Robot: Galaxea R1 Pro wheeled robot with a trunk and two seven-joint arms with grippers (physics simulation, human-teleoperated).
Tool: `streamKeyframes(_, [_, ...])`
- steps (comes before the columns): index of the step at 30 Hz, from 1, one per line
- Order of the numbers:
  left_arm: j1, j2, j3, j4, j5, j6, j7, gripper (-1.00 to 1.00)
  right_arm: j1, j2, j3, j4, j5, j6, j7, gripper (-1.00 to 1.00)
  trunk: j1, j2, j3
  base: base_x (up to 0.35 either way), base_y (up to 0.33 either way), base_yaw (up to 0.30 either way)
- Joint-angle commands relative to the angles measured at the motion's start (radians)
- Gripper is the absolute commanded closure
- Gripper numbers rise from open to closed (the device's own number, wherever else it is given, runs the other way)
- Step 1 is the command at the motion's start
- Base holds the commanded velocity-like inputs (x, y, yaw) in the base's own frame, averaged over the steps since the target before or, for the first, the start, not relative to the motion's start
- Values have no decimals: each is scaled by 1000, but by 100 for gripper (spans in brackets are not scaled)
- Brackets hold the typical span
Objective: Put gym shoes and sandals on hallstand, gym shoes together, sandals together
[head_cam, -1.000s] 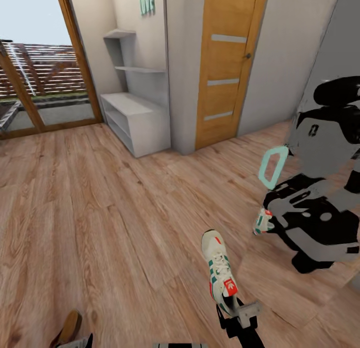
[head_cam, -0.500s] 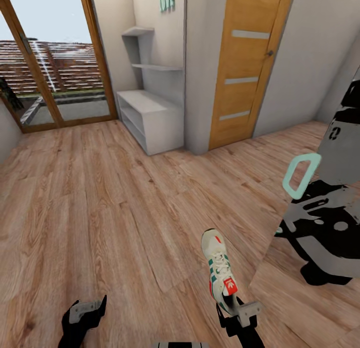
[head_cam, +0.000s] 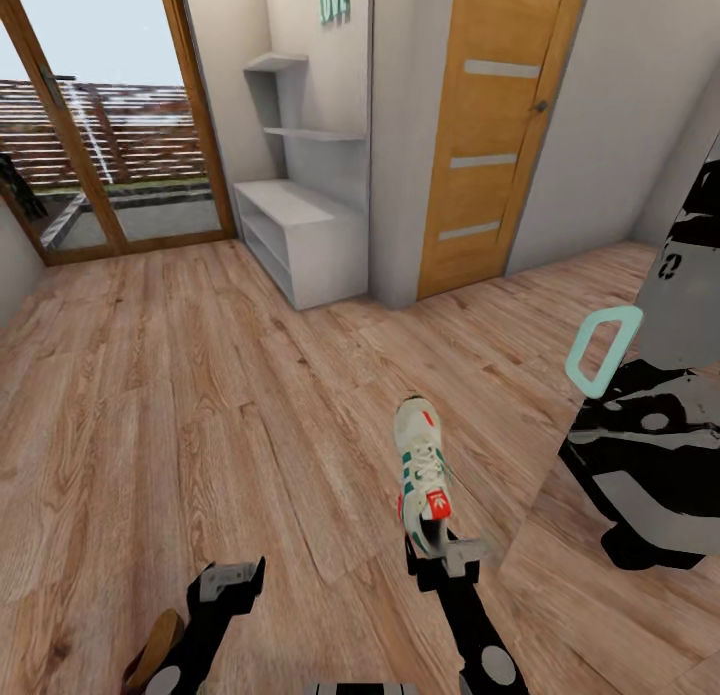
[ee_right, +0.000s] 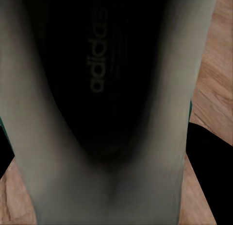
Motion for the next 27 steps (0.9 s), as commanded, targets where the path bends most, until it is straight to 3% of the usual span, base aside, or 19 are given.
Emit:
streamKeyframes(1, [-3,-3,4,1,0,-2,-5,-100,-17,19,2,-10,4,43,-13,100,0,0,-1,0,0,0])
streamKeyframes(3, [-5,-11,3,-3,-1,-3,-3,-100,-45,42,2,-17,5,90,-16,100,0,0,-1,0,0,0])
streamKeyframes(9, [-5,-39,3,-14,-6,-14,-3,-100,-90,63,11,-21,6,136,-17,100,0,0,-1,0,0,0])
streamKeyframes(19, [1,-45,2,-51,-5,-16,-8,-100,-98,65,121,-24,8,143,-16,100,0,0,-1,1,0,0])
streamKeyframes(21, [-5,-46,1,-60,-2,-15,-10,-100,-98,65,144,-23,33,143,-16,100,0,0,-1,186,0,0])
streamKeyframes(27, [-4,-44,-2,-100,4,-13,-7,-100,-99,64,146,-22,62,143,-16,100,0,0,-1,256,0,0])
